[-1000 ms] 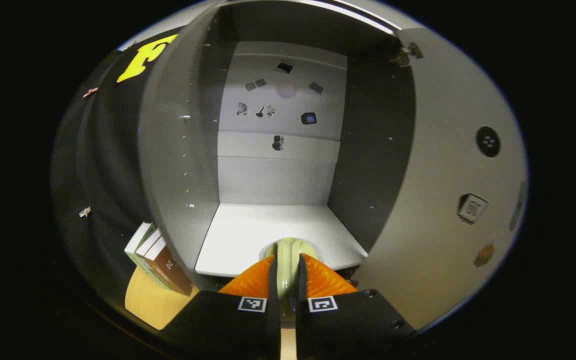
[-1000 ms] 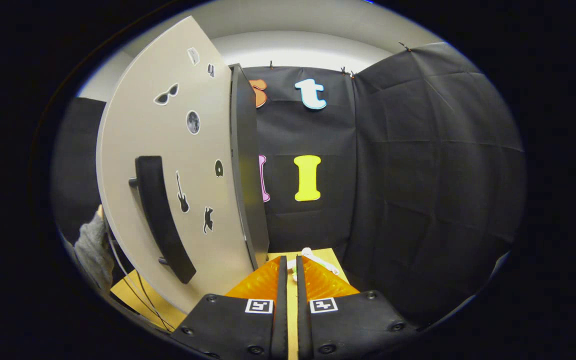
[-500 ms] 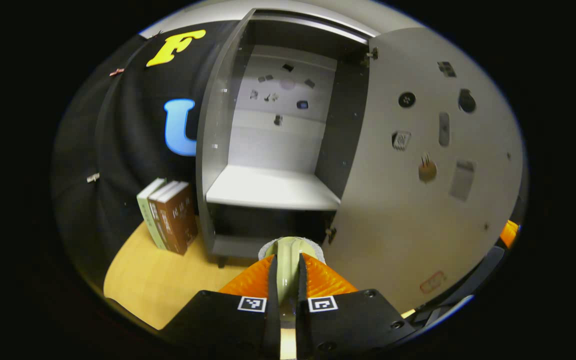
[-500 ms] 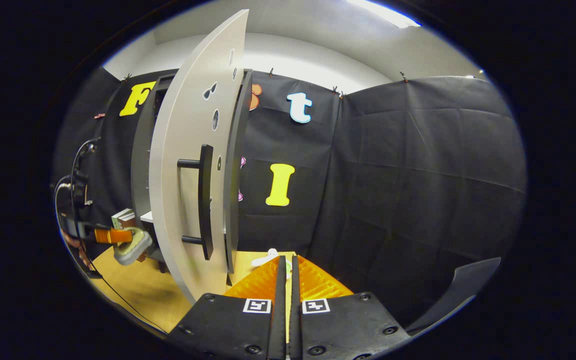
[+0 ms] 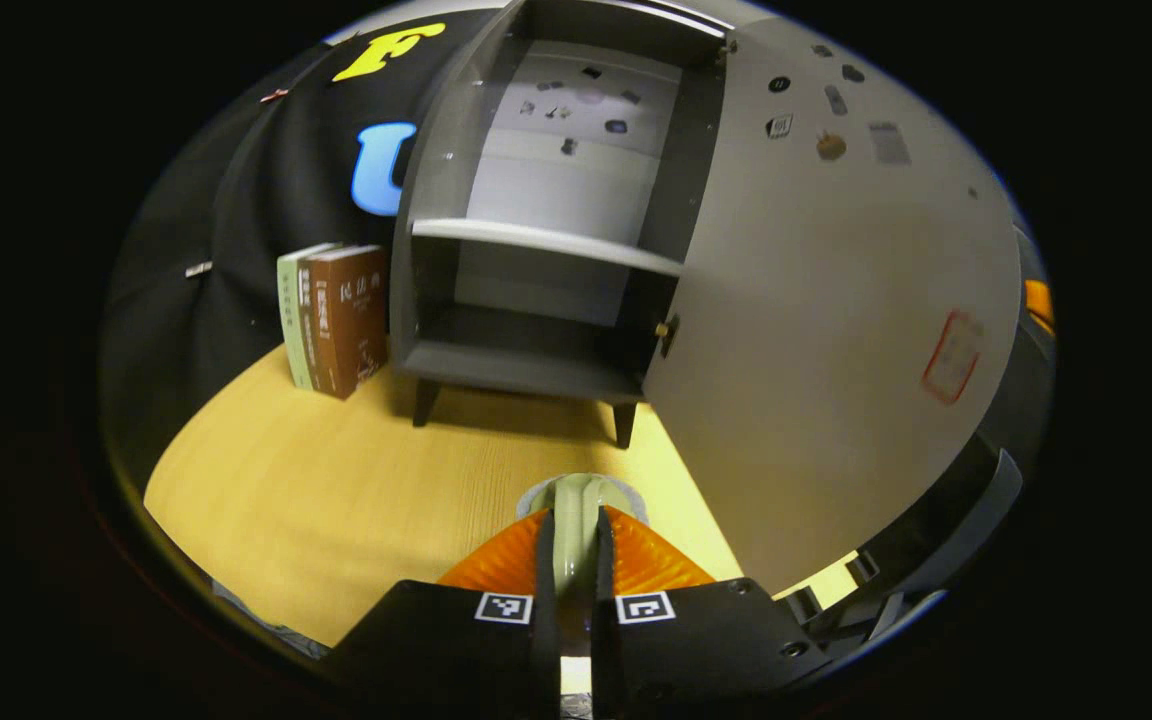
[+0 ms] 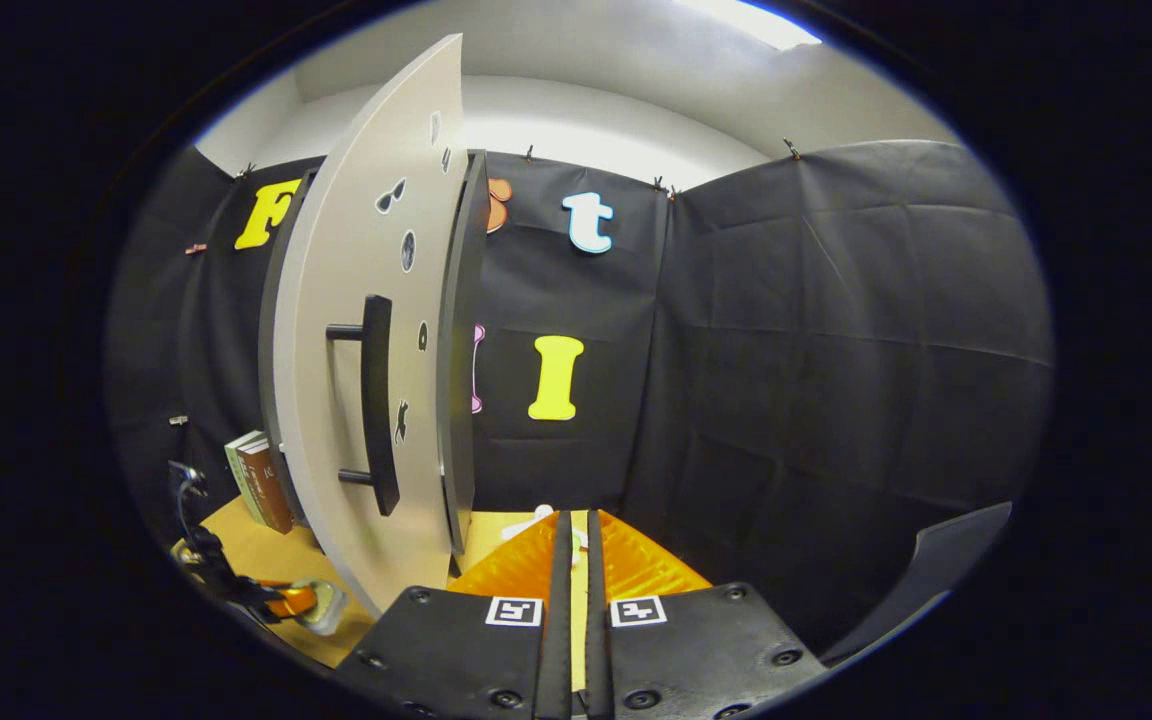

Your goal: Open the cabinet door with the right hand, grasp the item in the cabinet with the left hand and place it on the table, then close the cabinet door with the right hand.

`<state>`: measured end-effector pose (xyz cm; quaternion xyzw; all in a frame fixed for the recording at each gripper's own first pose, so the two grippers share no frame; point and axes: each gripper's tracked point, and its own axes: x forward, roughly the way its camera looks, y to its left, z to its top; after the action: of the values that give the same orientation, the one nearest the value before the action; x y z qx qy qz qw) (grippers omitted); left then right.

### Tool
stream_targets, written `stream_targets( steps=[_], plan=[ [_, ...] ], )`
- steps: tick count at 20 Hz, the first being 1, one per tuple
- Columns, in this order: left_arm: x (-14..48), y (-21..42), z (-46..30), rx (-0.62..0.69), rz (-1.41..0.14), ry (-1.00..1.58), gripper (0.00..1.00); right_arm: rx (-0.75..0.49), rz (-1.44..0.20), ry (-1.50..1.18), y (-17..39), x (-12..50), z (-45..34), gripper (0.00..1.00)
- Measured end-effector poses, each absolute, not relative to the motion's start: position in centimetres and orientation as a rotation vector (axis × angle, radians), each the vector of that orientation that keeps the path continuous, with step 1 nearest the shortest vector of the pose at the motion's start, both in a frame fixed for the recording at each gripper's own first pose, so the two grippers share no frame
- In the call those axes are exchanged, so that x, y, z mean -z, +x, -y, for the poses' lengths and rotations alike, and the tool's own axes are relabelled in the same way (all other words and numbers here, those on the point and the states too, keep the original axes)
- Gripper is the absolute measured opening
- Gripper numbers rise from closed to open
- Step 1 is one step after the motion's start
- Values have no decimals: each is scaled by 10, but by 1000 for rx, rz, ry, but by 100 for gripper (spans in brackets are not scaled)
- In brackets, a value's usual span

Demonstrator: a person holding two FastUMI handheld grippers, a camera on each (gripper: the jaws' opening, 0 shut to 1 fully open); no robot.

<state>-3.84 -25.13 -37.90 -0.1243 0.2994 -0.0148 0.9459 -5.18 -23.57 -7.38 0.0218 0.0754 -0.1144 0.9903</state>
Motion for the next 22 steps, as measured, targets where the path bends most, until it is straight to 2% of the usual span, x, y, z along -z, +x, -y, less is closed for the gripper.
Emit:
stream_targets(
  steps=[1, 3, 4, 8, 13, 22],
  plan=[
    [393, -43, 251, 12, -618, -249, 16, 228, -134, 45, -48, 72, 240, 22],
    [411, -43, 247, -20, -600, -229, 17, 225, -101, 33, -41, 71, 245, 15],
    [427, -45, 245, -29, -612, -225, 17, 213, -99, 24, -36, 74, 243, 19],
    [472, -61, 241, -87, -668, -241, 16, 160, -138, -27, -30, 91, 236, 17],
    [505, -71, 247, -99, -680, -225, 18, 120, -164, -25, -26, 99, 234, 17],
    [522, -70, 249, -114, -711, -168, 27, 98, -197, -30, -24, 109, 234, 17]
  ],
)
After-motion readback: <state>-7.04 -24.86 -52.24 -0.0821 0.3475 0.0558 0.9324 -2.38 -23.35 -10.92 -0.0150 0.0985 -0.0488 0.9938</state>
